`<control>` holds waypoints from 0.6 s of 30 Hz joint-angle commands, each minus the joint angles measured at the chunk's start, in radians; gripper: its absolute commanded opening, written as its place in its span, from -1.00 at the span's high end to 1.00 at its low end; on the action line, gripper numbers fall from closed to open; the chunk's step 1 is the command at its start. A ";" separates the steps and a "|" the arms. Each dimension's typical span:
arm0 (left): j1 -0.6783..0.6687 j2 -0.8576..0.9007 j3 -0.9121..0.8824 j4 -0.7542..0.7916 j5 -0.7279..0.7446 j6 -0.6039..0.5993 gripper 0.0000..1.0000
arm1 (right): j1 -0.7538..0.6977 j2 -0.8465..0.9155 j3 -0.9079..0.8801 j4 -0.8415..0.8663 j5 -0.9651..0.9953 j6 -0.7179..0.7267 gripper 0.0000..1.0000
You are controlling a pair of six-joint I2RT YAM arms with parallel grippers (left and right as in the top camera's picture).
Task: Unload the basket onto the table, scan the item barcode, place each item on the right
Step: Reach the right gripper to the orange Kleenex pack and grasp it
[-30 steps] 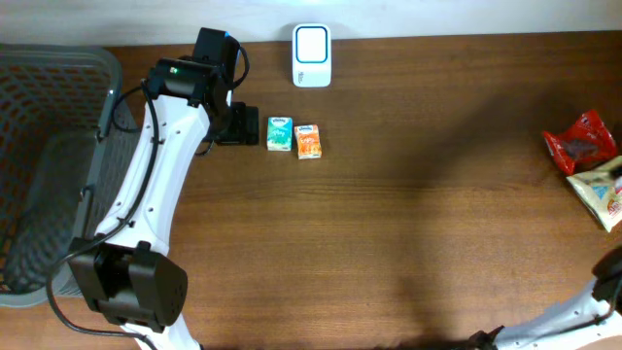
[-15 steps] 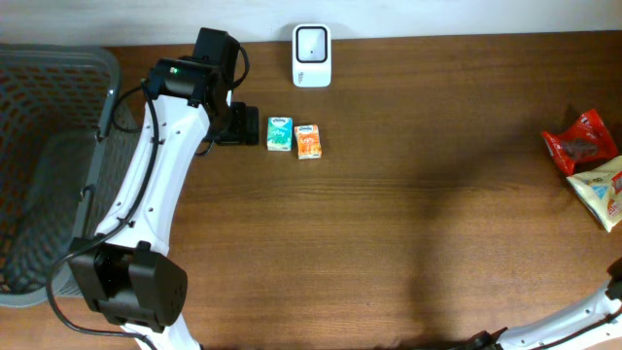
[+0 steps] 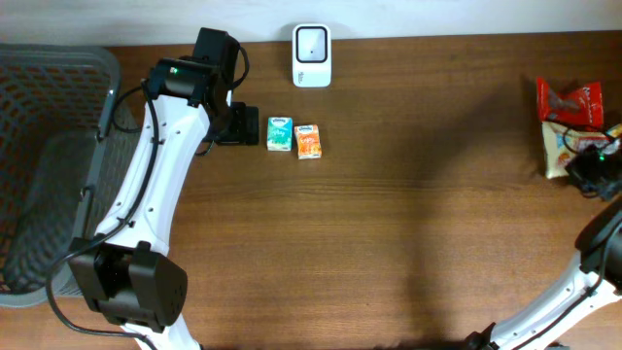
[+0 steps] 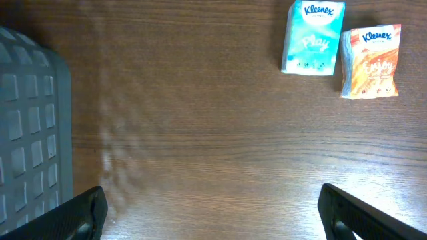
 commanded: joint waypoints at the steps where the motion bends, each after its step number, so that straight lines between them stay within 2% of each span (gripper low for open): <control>1: 0.006 0.001 0.000 0.001 0.000 -0.013 -0.98 | -0.010 -0.007 -0.002 -0.009 -0.007 -0.002 0.92; 8: 0.006 0.001 0.000 0.001 0.000 -0.013 -0.98 | 0.003 -0.194 -0.002 -0.014 -0.015 -0.002 0.87; 10: 0.006 0.001 0.000 0.001 0.000 -0.013 -0.98 | 0.050 -0.214 -0.002 -0.033 -0.111 -0.003 0.65; 12: 0.006 0.001 0.000 0.001 0.000 -0.013 -0.98 | 0.121 -0.209 -0.003 -0.052 -0.254 -0.003 0.29; 14: 0.006 0.001 0.000 0.001 0.000 -0.013 -0.98 | 0.200 -0.207 -0.003 -0.069 -0.300 -0.004 0.26; 16: 0.006 0.001 0.000 0.001 0.000 -0.013 -0.98 | 0.354 -0.206 -0.003 -0.074 -0.301 -0.038 0.06; 18: 0.006 0.001 0.000 0.001 0.000 -0.013 -0.98 | 0.481 -0.195 -0.003 -0.066 -0.297 -0.072 -0.33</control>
